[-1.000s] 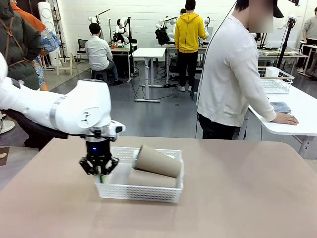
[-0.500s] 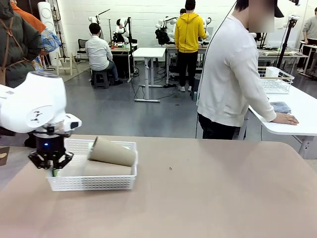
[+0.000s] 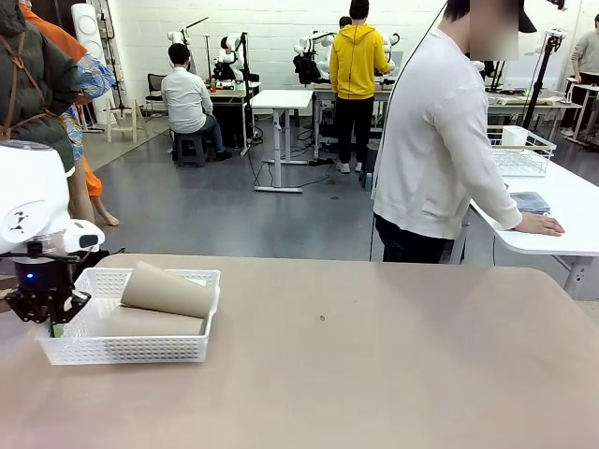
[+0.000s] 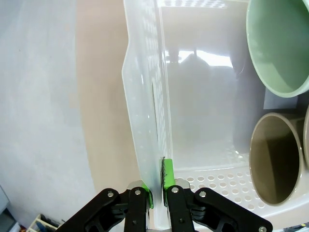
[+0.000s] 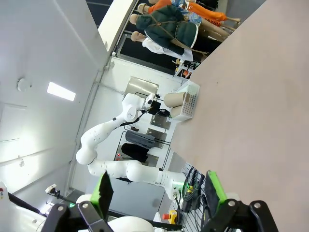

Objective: Clean and organize the cups into the basket.
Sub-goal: Move the Organizing basket back to the left side of the table.

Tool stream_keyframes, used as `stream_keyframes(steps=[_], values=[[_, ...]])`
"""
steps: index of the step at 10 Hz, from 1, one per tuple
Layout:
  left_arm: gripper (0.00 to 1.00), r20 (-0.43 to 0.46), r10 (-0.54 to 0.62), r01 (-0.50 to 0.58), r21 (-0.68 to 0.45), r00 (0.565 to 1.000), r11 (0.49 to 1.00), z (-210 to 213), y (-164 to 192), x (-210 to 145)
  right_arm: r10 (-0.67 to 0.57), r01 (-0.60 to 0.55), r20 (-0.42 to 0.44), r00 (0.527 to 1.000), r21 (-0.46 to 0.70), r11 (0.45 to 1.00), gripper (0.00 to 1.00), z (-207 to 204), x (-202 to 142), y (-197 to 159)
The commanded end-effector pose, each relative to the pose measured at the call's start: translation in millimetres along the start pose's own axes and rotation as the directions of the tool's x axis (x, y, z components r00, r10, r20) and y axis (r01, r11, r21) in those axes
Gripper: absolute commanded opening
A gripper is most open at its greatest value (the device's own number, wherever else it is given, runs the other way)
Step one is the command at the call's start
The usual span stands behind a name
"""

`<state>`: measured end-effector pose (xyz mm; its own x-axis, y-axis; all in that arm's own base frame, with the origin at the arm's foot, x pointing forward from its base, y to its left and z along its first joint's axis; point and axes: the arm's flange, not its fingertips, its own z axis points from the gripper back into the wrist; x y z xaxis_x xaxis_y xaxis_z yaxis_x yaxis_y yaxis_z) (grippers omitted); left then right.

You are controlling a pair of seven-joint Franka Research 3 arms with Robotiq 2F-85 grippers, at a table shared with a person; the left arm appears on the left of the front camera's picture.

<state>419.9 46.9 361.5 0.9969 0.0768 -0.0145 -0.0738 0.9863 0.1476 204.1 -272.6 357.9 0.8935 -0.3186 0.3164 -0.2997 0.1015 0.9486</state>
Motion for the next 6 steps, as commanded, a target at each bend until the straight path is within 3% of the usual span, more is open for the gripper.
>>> stream_keyframes(steps=[1, 3, 4, 5, 6], values=[[0.06, 0.000, -0.049, 0.049, -0.003, 0.999, 0.999, -4.2, 22.6, 15.7, 0.000, 0.000, 0.003, 1.000, 0.002, 1.000, 1.00, 0.4, -1.2, 0.3], [0.06, -0.008, -0.043, 0.043, -0.018, 0.999, 0.999, -8.6, 29.2, 25.1, 0.000, 0.000, 0.003, 1.000, 0.002, 1.000, 1.00, 0.4, -1.2, 0.3], [0.24, 0.001, -0.043, 0.043, -0.019, 0.999, 0.999, -8.3, 28.8, 25.5, 0.000, 0.000, 0.003, 1.000, 0.002, 1.000, 1.00, 0.4, -1.2, 0.3], [0.66, 0.023, -0.052, 0.053, -0.025, 0.998, 0.998, -7.8, 29.1, 24.3, 0.000, 0.000, 0.003, 1.000, 0.002, 1.000, 1.00, 0.4, -1.2, 0.3], [0.84, 0.023, -0.050, 0.051, -0.022, 0.998, 0.998, -8.0, 29.5, 24.0, 0.000, 0.000, 0.003, 1.000, 0.002, 1.000, 1.00, 0.4, -1.2, 0.3]])
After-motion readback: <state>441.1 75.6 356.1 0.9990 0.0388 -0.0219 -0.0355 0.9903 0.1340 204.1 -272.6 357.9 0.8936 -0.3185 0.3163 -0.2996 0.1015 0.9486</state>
